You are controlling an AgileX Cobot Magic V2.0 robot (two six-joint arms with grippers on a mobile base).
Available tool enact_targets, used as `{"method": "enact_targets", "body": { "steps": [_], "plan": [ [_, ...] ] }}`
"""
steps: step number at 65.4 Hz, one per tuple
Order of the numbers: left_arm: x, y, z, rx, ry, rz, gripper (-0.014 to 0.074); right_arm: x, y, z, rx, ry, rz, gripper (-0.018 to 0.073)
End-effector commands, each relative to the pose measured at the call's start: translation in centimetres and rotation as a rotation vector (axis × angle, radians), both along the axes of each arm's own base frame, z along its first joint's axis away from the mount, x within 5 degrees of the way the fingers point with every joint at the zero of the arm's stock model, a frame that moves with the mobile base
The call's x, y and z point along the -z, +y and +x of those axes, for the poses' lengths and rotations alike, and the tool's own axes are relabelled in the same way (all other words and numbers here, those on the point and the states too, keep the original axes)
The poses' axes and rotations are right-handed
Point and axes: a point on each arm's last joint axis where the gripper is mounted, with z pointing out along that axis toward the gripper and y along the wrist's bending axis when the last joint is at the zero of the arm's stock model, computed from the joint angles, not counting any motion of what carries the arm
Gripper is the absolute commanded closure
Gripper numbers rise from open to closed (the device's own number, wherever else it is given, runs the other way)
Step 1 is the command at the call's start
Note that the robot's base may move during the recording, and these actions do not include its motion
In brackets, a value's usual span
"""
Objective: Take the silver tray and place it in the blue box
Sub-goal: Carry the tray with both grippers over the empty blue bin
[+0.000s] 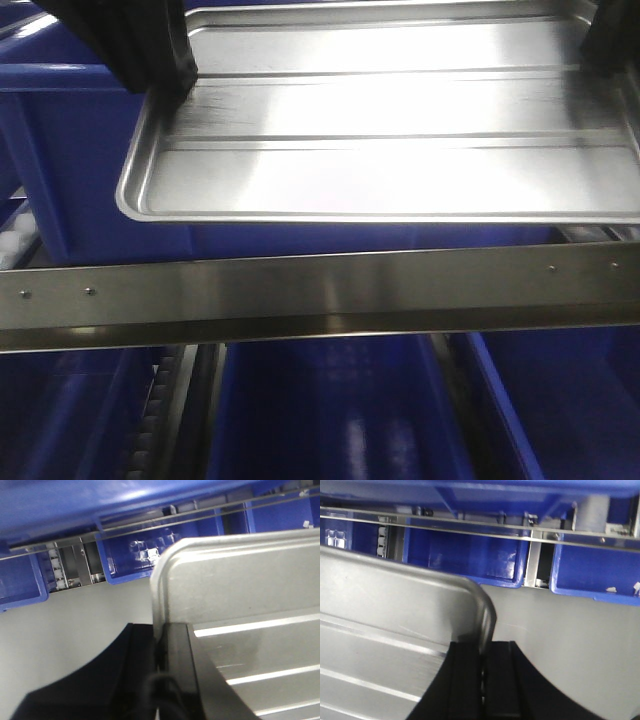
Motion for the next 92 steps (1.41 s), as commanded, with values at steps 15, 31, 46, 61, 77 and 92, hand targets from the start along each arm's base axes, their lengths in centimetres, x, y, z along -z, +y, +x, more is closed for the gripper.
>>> {"method": "enact_targets", "body": {
  "steps": [15,31,46,61,77,92],
  "plan": [
    [-1.67,0.83,-0.41,0.02,-0.068,0.016,0.0701,-2.12,-0.64,-0.12,-0.015,-0.117,-0.022,0.05],
    [-1.67,0.83,-0.41,0.02,-0.068,0.016,0.0701,-2.12,-0.64,-0.12,-0.015,-0.117,-0.022,0.05],
    [-1.67,0.83,-0.41,0.02,-0.068,0.016,0.0701,-2.12,-0.64,-0.12,-0.015,-0.117,-0.022,0.05],
    [-1.67,0.83,-0.41,0.02,-0.068,0.016,0.0701,-2.12,-0.64,-0.12,-0.015,-0.117,-0.022,0.05],
    [-1.75,0.72,-0.33,0.023,-0.08,0.004,0.0701,-2.12,-0.64,-0.12,-0.015,-0.117,-0.022,0.05],
    [-1.86,0.53,-0.26,0.028,-0.091,-0.018,0.0701,-2.35,-0.48,0.13,-0.019,-0.154,-0.004,0.05]
  ]
}}
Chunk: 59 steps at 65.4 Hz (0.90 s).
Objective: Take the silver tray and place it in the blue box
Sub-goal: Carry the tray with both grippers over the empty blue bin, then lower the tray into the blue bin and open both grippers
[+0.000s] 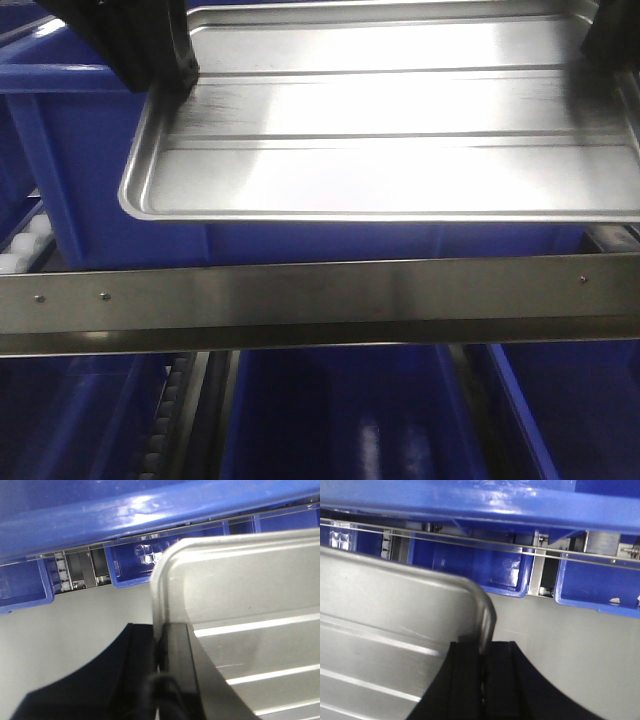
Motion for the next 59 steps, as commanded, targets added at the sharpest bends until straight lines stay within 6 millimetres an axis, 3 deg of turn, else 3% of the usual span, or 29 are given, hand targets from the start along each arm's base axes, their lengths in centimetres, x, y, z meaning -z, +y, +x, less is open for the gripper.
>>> {"method": "enact_targets", "body": {
  "steps": [1,9,15,30,36,46,59],
  "plan": [
    [-1.8,0.6,-0.3,0.026,-0.085,-0.014,0.0701,-2.3,-0.5,0.1,-0.018,-0.15,-0.004,0.05],
    [-2.9,0.6,-0.1,0.024,-0.122,-0.024,0.0701,-2.8,-0.4,0.3,-0.02,-0.181,0.011,0.05],
    [-4.9,0.9,0.3,0.027,-0.218,-0.011,0.0701,-4.0,-0.4,0.3,-0.019,-0.216,0.028,0.05],
    [-11.1,2.0,1.1,0.043,-0.501,-0.006,0.0701,-10.0,-0.4,0.3,-0.014,-0.401,0.118,0.05],
    [-12.6,2.3,1.5,0.038,-0.568,-0.049,0.0701,-12.0,-0.2,0.5,-0.012,-0.456,0.144,0.05],
    [-13.1,2.5,3.6,-0.004,-0.596,-0.107,0.0701,-13.6,0.5,2.6,-0.005,-0.508,0.126,0.05],
    [-10.9,2.1,7.9,-0.05,-0.584,-0.145,0.0701,-12.4,1.3,7.8,0.031,-0.519,0.021,0.05]
  ]
}}
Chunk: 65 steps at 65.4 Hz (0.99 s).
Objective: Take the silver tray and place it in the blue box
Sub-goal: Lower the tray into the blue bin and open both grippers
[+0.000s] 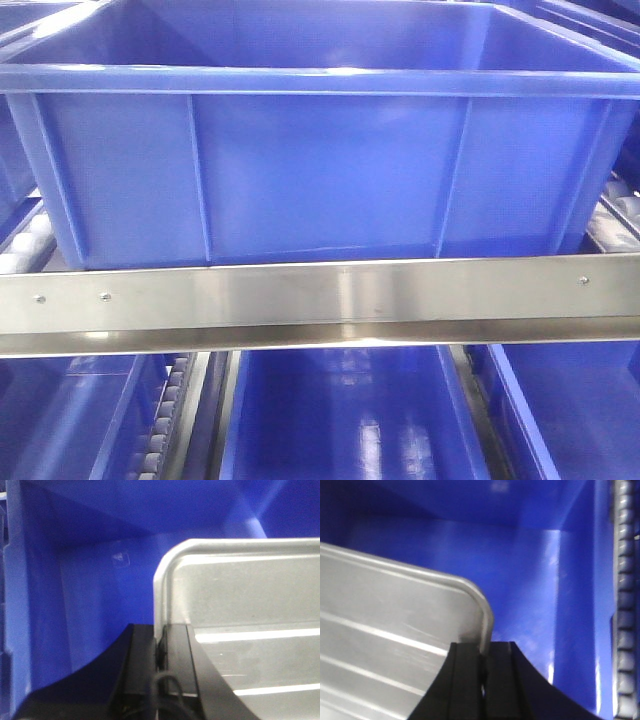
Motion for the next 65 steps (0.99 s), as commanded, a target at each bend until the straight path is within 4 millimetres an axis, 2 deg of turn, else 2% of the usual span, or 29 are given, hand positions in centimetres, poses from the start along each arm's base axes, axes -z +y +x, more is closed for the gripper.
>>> {"method": "enact_targets", "body": {
  "steps": [1,14,22,38,50,57,65],
  "plan": [
    [-1.3,0.1,1.4,0.015,-0.102,-0.083,0.0701,-1.9,-0.3,1.9,0.015,-0.15,-0.004,0.05],
    [2.6,-0.6,6.2,-0.009,-0.068,-0.131,0.0701,1.9,-0.4,7.9,0.062,-0.123,-0.026,0.05],
    [5.1,-1.3,8.4,-0.013,-0.049,-0.128,0.0701,4.5,-0.3,10.5,0.07,-0.098,-0.039,0.05],
    [9.2,-2.8,10.8,-0.004,0.002,-0.099,0.0701,8.8,0.3,13.6,0.067,-0.035,-0.067,0.05],
    [10.2,-3.0,11.2,-0.008,0.026,-0.095,0.0689,10.4,0.6,14.5,0.064,-0.005,-0.078,0.0491],
    [10.2,-2.9,11.4,-0.013,0.029,-0.1,0.0608,10.5,0.6,14.5,0.064,-0.004,-0.079,0.0401],
    [10.3,-2.5,11.6,-0.027,0.038,-0.116,0.0401,10.5,0.6,14.5,0.063,-0.008,-0.078,0.0195]
  ]
}}
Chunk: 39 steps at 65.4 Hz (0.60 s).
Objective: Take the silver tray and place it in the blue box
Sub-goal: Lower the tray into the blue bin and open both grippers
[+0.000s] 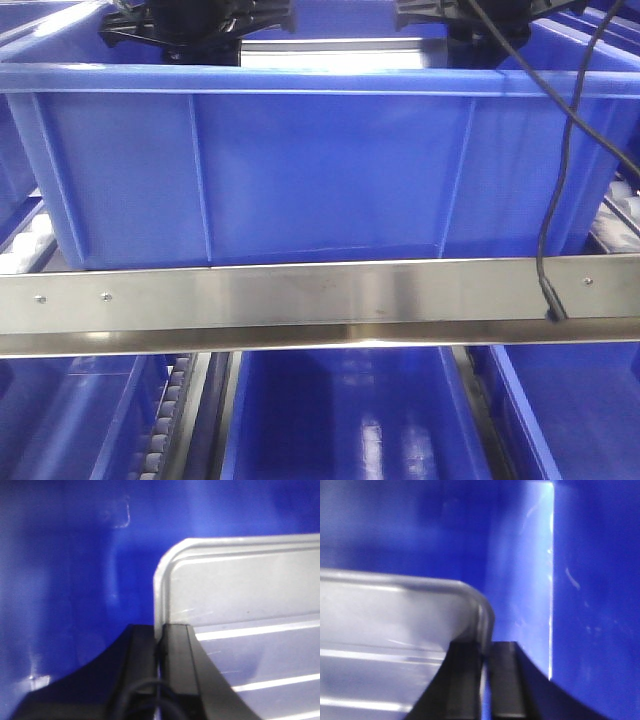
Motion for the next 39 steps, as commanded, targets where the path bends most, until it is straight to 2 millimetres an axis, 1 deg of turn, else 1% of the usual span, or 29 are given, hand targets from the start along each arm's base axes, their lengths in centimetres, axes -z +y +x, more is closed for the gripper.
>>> {"method": "enact_targets", "body": {
  "steps": [1,5,10,13,17,20,21,28,33,39],
  "plan": [
    [-4.2,0.4,-0.3,0.011,-0.141,-0.093,0.0374,-4.5,0.0,-0.6,-0.027,-0.171,0.035,0.0169],
    [-4.3,0.5,-0.2,0.008,-0.145,-0.097,0.026,-4.6,0.0,-0.6,-0.027,-0.173,0.032,0.0077],
    [-4.3,0.6,-0.1,0.006,-0.145,-0.1,0.0176,-4.6,-0.1,-0.6,-0.027,-0.175,0.032,0.0003],
    [-4.5,0.7,-0.1,0.005,-0.149,-0.102,0.0155,-4.9,-0.1,-0.7,-0.025,-0.177,0.033,-0.0008],
    [-5.1,0.7,-0.2,-0.002,-0.144,-0.098,0.0155,-5.7,-0.3,-1.0,-0.018,-0.177,0.032,0.0001],
    [-6.0,0.9,-0.4,-0.009,-0.147,-0.099,0.0156,-6.3,-0.4,-1.3,-0.011,-0.173,0.031,0.0006],
    [-6.1,0.9,-0.4,-0.011,-0.143,-0.097,0.0156,-6.6,-0.5,-1.4,-0.01,-0.178,0.032,0.0009],
    [-9.0,1.5,-1.4,-0.01,-0.176,-0.096,0.0159,-9.0,-1.0,-2.8,0.007,-0.192,0.037,0.0075],
    [-11.0,2.2,-2.6,0.003,-0.209,-0.085,0.0184,-10.7,-1.4,-4.0,0.011,-0.22,0.047,0.016],
    [-13.4,3.3,-4.4,0.024,-0.251,-0.061,0.0248,-12.6,-2.0,-5.6,0.013,-0.249,0.051,0.0298]
  ]
}}
